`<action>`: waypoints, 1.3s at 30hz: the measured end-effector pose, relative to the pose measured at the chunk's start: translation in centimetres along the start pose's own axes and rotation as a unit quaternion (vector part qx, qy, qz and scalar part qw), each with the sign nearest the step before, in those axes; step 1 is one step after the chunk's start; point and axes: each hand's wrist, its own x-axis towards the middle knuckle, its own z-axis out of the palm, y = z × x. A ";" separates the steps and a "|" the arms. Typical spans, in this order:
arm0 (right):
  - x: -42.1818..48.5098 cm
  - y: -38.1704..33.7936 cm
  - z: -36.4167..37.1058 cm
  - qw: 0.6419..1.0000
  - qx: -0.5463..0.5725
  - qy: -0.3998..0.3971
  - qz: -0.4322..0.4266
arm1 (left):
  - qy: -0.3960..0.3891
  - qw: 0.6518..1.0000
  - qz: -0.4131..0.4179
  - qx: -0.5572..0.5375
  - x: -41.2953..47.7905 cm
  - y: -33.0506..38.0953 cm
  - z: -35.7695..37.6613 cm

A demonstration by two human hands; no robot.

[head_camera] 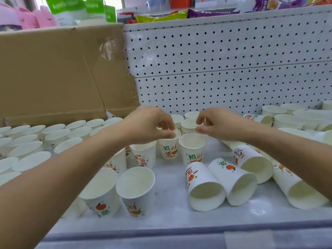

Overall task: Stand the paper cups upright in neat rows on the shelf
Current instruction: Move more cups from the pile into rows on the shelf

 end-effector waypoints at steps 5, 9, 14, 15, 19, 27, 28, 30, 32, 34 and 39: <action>-4.6 -0.5 -2.4 0.976 0.158 -0.095 -0.116 | 0.061 0.987 -0.019 -0.148 -6.3 2.4 -0.6; -8.5 -1.5 -2.0 0.976 0.054 -0.142 -0.155 | 0.012 0.989 -0.026 -0.143 -10.9 2.8 -0.5; -9.1 -4.2 -0.2 0.968 -0.127 -0.010 -0.217 | -0.023 0.999 -0.004 -0.032 -12.2 2.5 0.0; -8.9 -4.8 0.0 0.972 -0.120 -0.003 -0.203 | -0.019 0.999 -0.005 -0.043 -12.1 2.3 0.0; -7.5 -6.9 0.3 0.992 -0.045 0.010 -0.114 | -0.017 0.998 -0.017 -0.056 -11.7 1.5 0.1; -6.9 -9.2 0.5 0.995 0.057 -0.082 0.009 | 0.077 0.992 0.021 -0.098 -12.2 3.5 0.6; -7.4 -9.0 0.1 0.996 0.062 -0.063 0.010 | 0.088 0.990 0.038 -0.100 -12.2 4.0 0.7; -8.9 -8.0 -1.3 0.997 0.078 -0.005 0.020 | 0.098 0.989 0.060 -0.092 -12.1 4.9 0.9; -10.8 -6.1 -2.8 0.994 0.080 0.058 0.049 | 0.095 0.992 0.063 -0.051 -11.9 5.5 1.3; -12.9 -4.5 -3.5 0.989 0.022 0.104 0.103 | 0.094 0.994 0.056 -0.014 -11.7 5.8 1.8; -15.9 -5.2 0.3 0.969 -0.139 0.096 0.178 | 0.094 0.995 0.036 -0.007 -10.8 5.9 2.5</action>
